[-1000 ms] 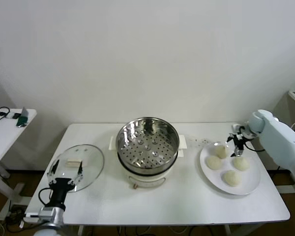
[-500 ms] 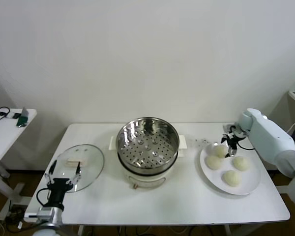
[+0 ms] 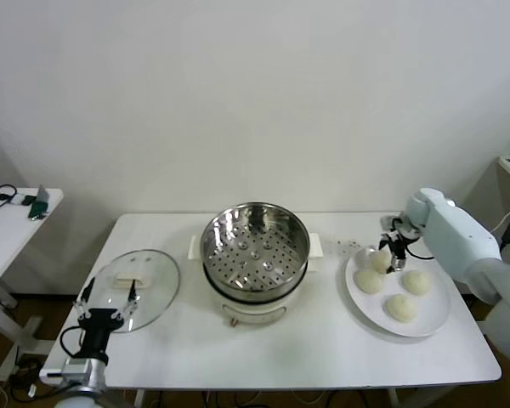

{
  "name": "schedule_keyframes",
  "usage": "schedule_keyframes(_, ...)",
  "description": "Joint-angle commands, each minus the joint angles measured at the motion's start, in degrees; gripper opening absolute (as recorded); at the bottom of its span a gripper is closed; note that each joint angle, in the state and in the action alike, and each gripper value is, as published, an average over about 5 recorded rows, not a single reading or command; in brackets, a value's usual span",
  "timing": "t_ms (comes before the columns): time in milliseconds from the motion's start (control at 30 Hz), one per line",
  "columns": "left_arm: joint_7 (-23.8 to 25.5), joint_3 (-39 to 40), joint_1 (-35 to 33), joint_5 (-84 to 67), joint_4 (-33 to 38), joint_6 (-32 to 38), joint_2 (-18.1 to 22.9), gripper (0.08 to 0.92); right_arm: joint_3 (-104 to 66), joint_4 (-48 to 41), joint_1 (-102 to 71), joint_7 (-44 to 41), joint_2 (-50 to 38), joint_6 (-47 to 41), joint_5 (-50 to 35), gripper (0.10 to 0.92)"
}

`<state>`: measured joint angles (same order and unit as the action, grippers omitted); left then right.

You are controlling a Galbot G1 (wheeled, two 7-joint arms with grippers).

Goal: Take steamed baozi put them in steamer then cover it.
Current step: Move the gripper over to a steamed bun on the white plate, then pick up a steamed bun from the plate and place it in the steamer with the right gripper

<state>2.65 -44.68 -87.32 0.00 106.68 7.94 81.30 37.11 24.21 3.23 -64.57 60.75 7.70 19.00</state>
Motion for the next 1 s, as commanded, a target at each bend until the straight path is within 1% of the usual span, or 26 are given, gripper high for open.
schedule_keyframes(33,0.0,-0.1,0.0,-0.1,0.1,-0.1,0.1,0.823,-0.9,-0.5,0.0,-0.2,0.5,0.3,1.2,0.741)
schedule_keyframes(300,0.0,-0.1,-0.2,-0.1,0.5,-0.1,0.2,0.823,-1.2,0.2,0.2,-0.9,0.2,0.8,1.3,0.728)
schedule_keyframes(500,-0.1,-0.5,-0.5,-0.4,0.7,0.0,0.3,0.823,1.9,4.4,2.1,-1.8,-2.3,1.3,0.1,0.721)
schedule_keyframes(600,-0.1,-0.7,-0.8,-0.8,0.7,0.0,0.3,0.823,7.5,8.5,5.4,-2.4,-4.1,1.4,-2.8,0.721)
schedule_keyframes(767,-0.1,-1.1,-1.4,-1.5,1.2,0.1,0.1,0.823,20.3,16.3,16.3,-3.6,-5.8,2.6,-9.8,0.721)
schedule_keyframes(1000,-0.2,-1.1,-2.0,-1.6,1.8,0.3,0.0,0.823,35.3,25.3,31.4,-4.1,-3.2,5.3,-18.2,0.721)
